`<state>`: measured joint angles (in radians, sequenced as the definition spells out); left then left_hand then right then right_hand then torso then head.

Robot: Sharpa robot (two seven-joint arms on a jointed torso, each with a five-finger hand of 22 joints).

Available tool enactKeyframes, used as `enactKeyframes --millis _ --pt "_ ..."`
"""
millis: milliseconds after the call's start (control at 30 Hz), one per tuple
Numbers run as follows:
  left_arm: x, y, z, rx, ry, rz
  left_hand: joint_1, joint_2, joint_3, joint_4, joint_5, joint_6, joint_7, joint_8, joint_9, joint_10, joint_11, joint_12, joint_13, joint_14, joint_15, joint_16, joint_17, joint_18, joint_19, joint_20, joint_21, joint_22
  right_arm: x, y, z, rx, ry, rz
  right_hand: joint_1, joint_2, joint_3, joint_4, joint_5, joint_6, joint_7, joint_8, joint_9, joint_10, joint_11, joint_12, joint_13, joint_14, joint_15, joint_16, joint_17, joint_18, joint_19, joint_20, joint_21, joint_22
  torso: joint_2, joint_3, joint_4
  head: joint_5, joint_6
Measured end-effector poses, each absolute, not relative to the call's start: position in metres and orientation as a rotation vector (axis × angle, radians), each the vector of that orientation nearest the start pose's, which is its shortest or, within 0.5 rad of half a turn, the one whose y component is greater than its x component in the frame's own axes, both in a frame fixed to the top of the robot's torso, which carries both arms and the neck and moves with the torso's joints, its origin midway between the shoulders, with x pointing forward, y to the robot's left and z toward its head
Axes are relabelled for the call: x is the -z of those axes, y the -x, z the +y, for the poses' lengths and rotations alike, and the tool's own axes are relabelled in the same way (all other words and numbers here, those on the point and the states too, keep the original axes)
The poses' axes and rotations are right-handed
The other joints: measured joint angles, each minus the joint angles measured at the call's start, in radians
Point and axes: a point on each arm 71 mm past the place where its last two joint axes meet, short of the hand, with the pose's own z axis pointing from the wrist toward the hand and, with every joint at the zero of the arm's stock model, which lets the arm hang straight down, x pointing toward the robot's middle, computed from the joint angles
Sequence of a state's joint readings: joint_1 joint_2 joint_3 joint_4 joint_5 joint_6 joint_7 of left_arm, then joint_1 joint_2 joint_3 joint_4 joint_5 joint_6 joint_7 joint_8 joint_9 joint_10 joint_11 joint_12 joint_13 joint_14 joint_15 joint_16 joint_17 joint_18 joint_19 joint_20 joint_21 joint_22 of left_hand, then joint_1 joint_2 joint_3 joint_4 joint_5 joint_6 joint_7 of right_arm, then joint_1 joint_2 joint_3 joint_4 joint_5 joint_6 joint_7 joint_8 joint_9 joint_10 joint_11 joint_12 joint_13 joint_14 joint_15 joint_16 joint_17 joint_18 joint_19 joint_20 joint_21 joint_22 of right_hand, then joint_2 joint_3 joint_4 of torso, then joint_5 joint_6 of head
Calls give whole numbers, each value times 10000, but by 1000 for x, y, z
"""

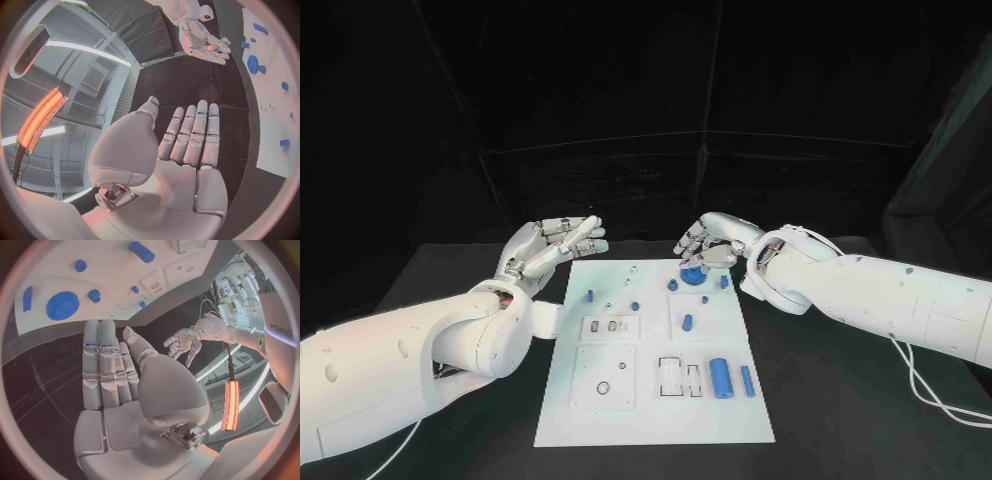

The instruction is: Assemble the parts on the task board

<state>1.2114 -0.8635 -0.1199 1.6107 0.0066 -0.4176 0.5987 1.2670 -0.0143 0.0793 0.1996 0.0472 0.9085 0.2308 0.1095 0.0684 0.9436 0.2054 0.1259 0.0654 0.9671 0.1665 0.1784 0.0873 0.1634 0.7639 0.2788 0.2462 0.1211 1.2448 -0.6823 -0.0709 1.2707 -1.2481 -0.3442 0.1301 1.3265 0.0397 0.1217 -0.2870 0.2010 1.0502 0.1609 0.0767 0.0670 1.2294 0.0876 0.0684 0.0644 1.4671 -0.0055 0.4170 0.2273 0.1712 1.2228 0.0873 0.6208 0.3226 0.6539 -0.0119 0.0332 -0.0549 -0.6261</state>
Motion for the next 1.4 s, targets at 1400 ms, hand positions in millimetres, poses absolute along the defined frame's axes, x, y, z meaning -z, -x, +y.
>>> enactKeyframes --millis 1400 --pt "183 -453 192 16210 9546 13970 -33 110 -43 -149 62 33 33 -172 -23 71 1 -99 4 71 -2 -81 -60 142 69 0 -1 -69 197 -538 -157 -5081 3724 17533 -564 204 919 323 -1432 -88 56 -109 -1 -999 107 1 -7 -3 75 4953 4211 -1 -490 196 3186 2254 539 -195 265 -260 12"
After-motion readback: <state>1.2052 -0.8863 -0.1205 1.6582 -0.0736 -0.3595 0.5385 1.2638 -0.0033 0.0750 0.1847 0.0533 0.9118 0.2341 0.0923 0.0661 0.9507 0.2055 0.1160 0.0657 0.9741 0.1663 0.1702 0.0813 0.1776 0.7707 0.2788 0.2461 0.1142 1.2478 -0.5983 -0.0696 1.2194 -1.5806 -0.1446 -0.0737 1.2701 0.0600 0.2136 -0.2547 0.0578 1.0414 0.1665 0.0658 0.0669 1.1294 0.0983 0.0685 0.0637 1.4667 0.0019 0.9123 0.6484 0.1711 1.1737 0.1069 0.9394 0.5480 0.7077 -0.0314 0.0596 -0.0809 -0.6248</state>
